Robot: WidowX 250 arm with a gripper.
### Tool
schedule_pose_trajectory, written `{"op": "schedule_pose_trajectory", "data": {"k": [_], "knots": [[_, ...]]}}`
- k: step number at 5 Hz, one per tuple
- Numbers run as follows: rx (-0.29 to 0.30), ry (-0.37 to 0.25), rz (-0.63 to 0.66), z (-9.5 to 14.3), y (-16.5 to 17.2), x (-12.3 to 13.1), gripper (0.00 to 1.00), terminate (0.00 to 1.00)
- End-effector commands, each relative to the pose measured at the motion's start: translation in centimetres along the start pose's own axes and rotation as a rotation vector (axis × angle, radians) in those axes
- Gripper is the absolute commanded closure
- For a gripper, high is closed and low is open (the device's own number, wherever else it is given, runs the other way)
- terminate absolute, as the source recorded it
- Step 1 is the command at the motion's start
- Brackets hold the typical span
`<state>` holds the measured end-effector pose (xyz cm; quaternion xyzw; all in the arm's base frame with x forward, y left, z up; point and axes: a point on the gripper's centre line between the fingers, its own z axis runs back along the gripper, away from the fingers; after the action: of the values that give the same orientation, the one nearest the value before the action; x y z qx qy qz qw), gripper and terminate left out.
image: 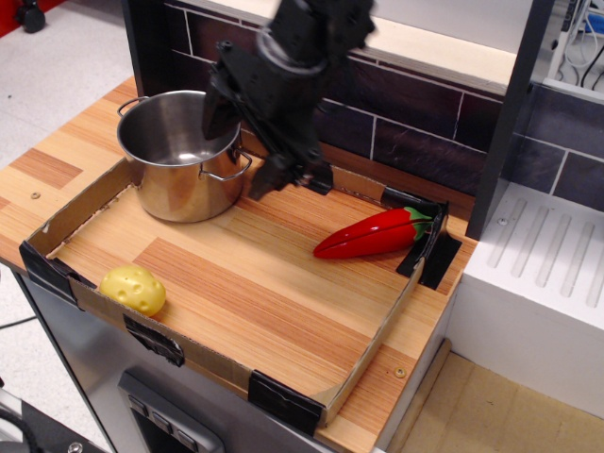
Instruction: Topple metal pot
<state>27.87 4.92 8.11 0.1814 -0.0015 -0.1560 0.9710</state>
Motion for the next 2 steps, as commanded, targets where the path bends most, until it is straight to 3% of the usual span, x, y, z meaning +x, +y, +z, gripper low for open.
{"op": "schedule_pose_trajectory", "data": {"k": [1,2], "knots": [[-0.041,-0.113,0.05,0.98,2.98,0.82,0.0,0.0],[0.001,-0.132,0.115,0.04,3.14,1.11,0.0,0.0]]}}
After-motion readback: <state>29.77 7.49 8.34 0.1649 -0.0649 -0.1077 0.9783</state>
